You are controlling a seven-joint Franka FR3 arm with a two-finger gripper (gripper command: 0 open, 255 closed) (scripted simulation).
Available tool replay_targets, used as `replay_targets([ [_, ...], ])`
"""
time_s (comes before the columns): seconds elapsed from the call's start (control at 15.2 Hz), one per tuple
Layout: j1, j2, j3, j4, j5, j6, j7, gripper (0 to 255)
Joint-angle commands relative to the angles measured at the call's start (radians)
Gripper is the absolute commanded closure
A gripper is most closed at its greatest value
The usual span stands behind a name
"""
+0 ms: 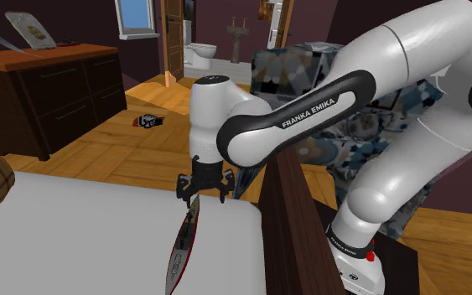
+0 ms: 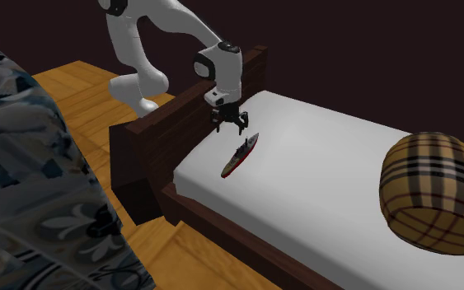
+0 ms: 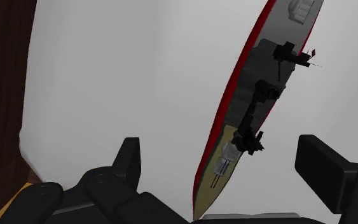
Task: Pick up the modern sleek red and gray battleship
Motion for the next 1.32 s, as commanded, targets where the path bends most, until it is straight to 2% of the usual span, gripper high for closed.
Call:
replay_targets([
  [0.0,-0.036,0.107,0.067,0.049,-0.069,0.039,0.129,0],
  [0.13,-0.062,0.225,0.117,0.1,-0.17,0.068,0.267,0],
  [0.2,-0.066,0.289,0.133,0.128,-0.231,0.078,0.342,0],
  [0.26,-0.06,0.322,0.133,0.143,-0.263,0.081,0.381,0],
  [0.73,-0.038,0.415,0.111,0.114,-0.366,0.167,0.454,0],
  [0.86,-0.035,0.423,0.107,0.112,-0.375,0.174,0.461,0],
  [0.92,-0.033,0.429,0.106,0.117,-0.381,0.173,0.465,255],
  [1.25,-0.034,0.428,0.106,0.116,-0.38,0.173,0.464,255],
])
